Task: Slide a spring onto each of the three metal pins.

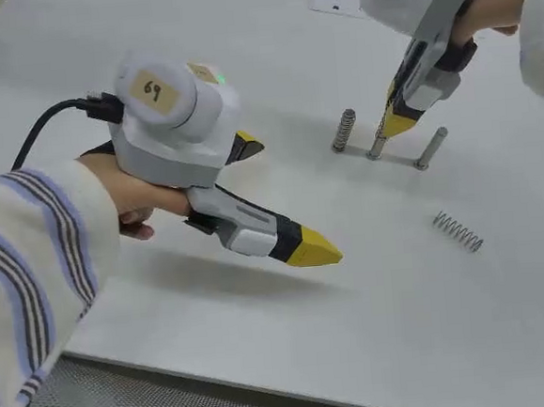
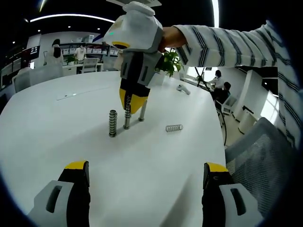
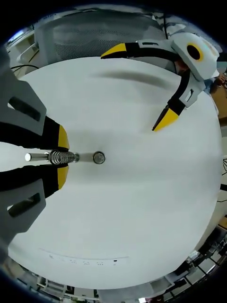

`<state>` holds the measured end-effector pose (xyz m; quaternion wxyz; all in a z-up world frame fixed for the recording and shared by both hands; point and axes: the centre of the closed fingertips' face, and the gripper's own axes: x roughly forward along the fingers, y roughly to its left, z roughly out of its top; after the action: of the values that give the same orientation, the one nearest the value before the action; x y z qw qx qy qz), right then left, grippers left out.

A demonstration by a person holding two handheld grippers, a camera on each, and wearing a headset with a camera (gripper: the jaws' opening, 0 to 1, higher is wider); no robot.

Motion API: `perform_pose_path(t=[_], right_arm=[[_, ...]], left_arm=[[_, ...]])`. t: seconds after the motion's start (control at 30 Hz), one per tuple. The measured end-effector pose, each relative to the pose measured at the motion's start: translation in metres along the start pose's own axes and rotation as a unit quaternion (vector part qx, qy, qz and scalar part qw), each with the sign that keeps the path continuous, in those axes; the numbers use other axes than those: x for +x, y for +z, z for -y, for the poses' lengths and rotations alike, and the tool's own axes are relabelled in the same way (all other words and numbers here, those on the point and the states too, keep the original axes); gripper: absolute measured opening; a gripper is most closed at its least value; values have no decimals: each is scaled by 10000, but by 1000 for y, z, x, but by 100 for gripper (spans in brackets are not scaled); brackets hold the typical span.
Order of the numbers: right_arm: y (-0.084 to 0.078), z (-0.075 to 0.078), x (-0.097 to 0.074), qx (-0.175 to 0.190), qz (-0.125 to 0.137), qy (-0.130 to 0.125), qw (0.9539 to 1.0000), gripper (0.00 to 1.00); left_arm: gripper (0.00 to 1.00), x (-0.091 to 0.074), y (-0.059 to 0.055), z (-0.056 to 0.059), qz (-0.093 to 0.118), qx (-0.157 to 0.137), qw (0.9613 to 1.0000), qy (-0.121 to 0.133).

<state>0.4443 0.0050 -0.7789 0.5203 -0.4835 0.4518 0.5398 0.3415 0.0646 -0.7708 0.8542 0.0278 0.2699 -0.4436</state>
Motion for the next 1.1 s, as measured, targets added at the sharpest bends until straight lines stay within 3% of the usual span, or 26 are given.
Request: perform_pose_path(t=[0.67,0.97,1.1], right_arm=[[-6,-2,21,-158,-282,93,9994,8],[-5,-1,24,-66,-213,98,9997,9],[-3,0,24,-248,-105,85,9996,9]], left_arm=[[98,-5,8,-1,90,17,9999,73],[98,-2,6,2,-8,82,10000,11],[98,1,6,3,-3,80,10000,-19]])
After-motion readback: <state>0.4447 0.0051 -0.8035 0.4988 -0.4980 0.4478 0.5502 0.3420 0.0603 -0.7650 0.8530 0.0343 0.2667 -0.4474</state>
